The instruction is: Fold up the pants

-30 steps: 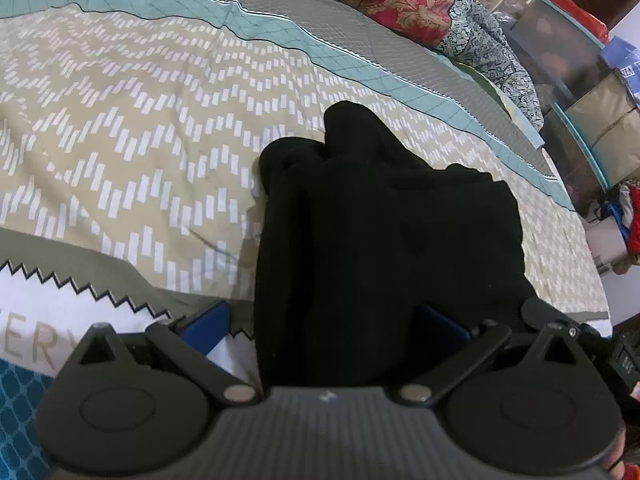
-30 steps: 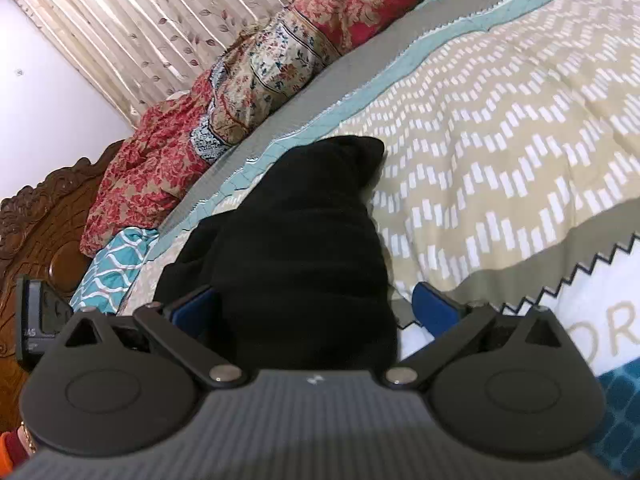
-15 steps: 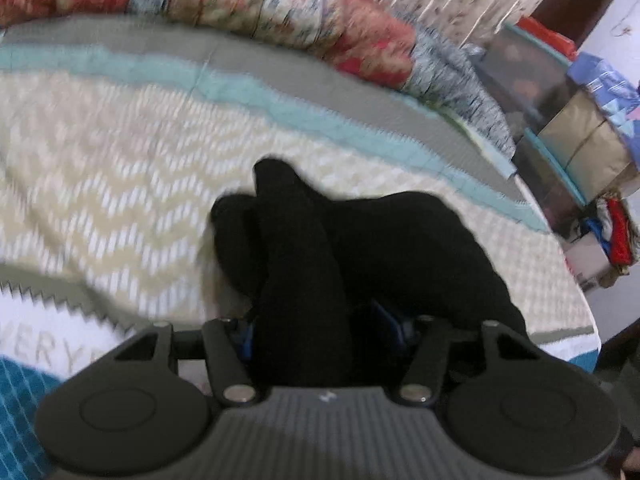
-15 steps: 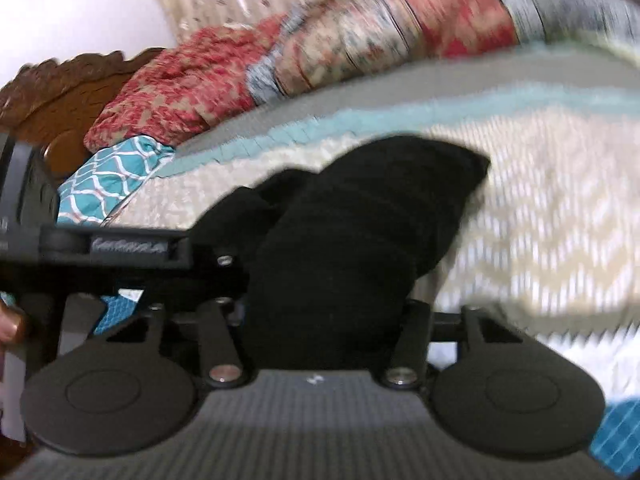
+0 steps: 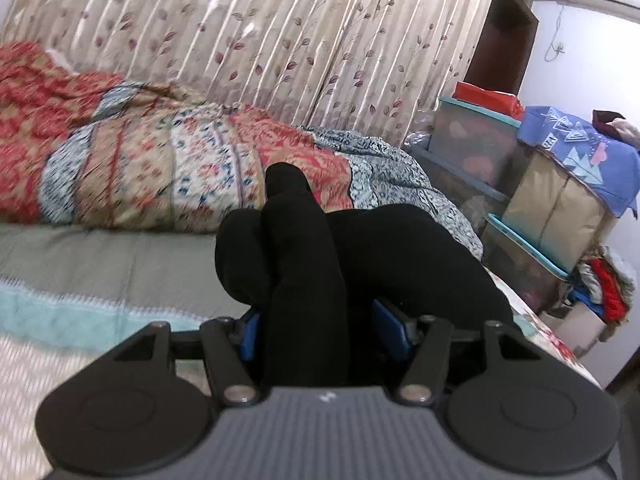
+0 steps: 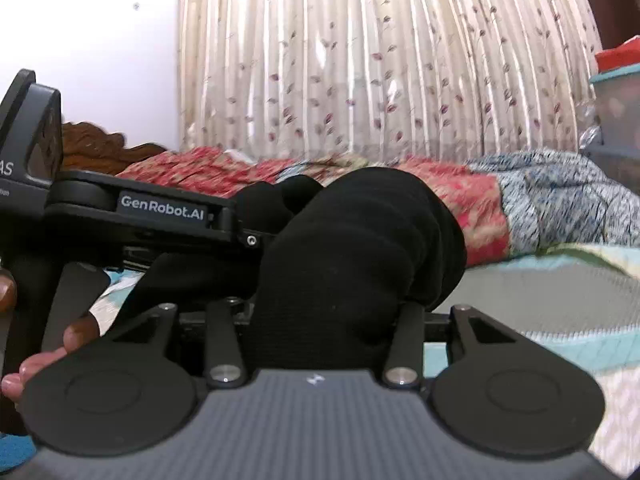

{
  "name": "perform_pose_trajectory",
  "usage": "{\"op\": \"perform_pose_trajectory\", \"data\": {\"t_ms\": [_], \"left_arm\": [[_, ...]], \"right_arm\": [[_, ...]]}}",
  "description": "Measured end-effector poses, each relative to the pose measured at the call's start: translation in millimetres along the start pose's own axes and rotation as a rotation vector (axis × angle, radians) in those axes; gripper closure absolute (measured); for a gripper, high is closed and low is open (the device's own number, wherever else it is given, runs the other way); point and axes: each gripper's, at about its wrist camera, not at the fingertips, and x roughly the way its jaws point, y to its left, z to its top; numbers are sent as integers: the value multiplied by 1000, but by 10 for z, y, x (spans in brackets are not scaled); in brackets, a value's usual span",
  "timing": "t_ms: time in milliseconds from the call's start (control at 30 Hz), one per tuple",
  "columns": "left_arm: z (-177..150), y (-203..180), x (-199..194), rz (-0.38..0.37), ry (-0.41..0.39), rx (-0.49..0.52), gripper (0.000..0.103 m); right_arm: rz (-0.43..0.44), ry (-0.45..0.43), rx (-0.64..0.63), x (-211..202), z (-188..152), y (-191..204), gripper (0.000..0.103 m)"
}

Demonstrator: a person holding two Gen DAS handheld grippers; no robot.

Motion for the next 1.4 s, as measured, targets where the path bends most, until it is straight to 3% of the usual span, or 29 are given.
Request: {"op": "perform_pose_trajectory", "data": {"t_ms": [133, 267, 367, 400, 433, 467, 567, 733, 1067, 1400], "left_arm": [[95, 81, 627, 20, 44, -13, 47], [-110, 249, 1263, 66, 135, -6, 45], [-459, 475, 1802, 165, 283, -1, 37], [-612, 546, 1989, 249, 352, 8, 22], [-690, 610, 2041, 284, 331, -4, 12], [-726, 686, 2031, 284, 309, -49, 5], [-729, 800, 2007, 264, 324, -130, 4], [-671, 628, 1772, 302, 310, -81, 8], [-473, 298, 1009, 324, 230, -46, 6], [-860, -81, 179, 403, 205, 50, 4]], "right_arm": [[-12, 34, 39, 434, -75, -433, 56], [-27, 129, 94, 877, -362, -772, 56], [-50, 307, 186, 1261, -694, -1036, 55], [-77, 386, 214, 1418, -838, -1114, 52], [-75, 389, 249, 1455, -905, -1171, 43], [-57, 378, 297, 1449, -922, -1236, 40], [-47, 398, 341, 1464, -880, -1283, 37], [-69, 405, 329, 1377, -801, -1223, 32], [-122, 360, 351, 915, -574, -1124, 32], [-157, 341, 267, 253, -456, -705, 31]]}}
